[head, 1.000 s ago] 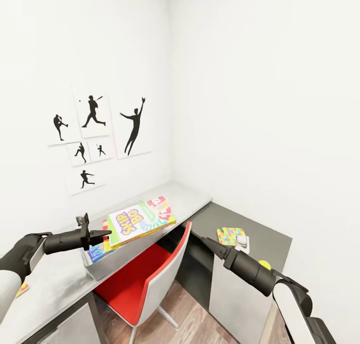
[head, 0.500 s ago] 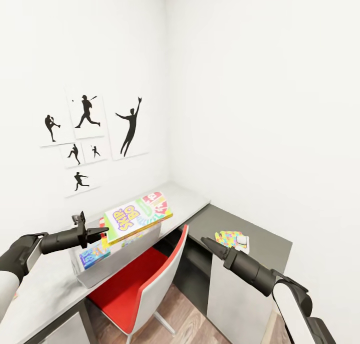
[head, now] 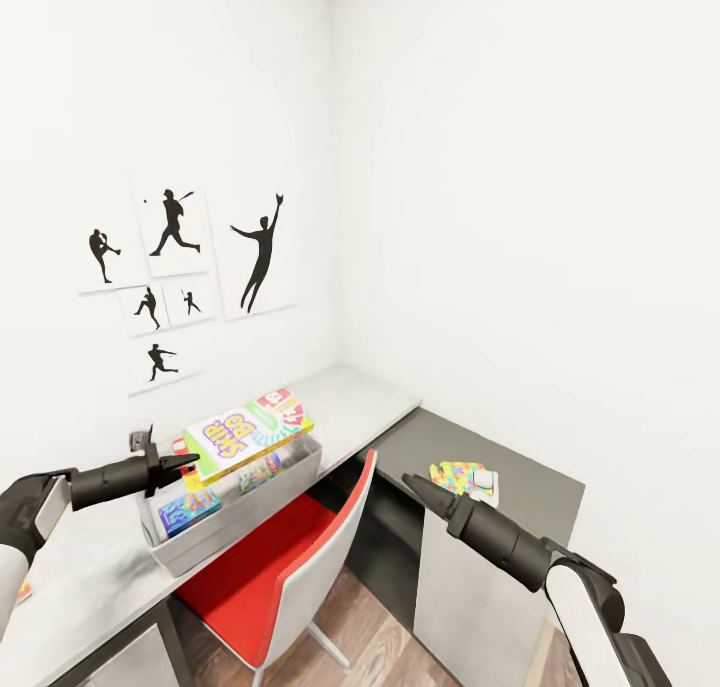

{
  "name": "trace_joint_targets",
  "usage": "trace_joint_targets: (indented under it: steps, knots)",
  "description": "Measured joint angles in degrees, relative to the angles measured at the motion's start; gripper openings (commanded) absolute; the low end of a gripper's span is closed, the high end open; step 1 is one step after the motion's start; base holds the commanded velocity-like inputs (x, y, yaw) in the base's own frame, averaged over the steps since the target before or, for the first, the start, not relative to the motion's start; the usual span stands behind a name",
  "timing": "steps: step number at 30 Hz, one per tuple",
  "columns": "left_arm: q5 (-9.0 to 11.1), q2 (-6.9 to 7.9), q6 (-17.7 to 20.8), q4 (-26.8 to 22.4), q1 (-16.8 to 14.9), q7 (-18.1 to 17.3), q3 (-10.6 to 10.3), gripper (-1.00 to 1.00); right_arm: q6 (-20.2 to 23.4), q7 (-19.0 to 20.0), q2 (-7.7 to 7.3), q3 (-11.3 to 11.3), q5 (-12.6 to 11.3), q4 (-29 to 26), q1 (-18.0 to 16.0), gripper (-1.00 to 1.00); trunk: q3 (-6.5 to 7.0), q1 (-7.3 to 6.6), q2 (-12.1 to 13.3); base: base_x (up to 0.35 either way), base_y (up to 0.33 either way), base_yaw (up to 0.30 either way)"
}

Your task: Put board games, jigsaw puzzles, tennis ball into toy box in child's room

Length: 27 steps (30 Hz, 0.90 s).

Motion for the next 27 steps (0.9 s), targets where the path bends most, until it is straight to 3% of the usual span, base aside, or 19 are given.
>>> trace_joint_targets:
  steps: [5, 17, 27]
  knots:
    - [0.19, -0.01, 0.08, -0.09, 0.01, 2.49, 1.45, -1.0, 0.0, -0.03, 0.02, -0.06, -0.02, -0.03, 0.0, 1.0, 0.0, -0.02, -0.01, 0.124, 0.0, 0.0]
    - [0.2, -0.04, 0.13, -0.09, 0.01, 2.83, 1.62, -1.0, 0.0, 0.0, -0.02, -0.09, -0.02, -0.01, 0.0, 1.0, 0.0, -0.01, 0.0, 0.065, 0.001, 0.001]
    - [0.08, -0.02, 0.07, -0.11, 0.02, 2.81, 1.62, -1.0, 0.0, -0.01, 0.02, -0.02, 0.01, -0.07, -0.01, 1.0, 0.24, -0.02, 0.0, 0.205, 0.063, 0.173]
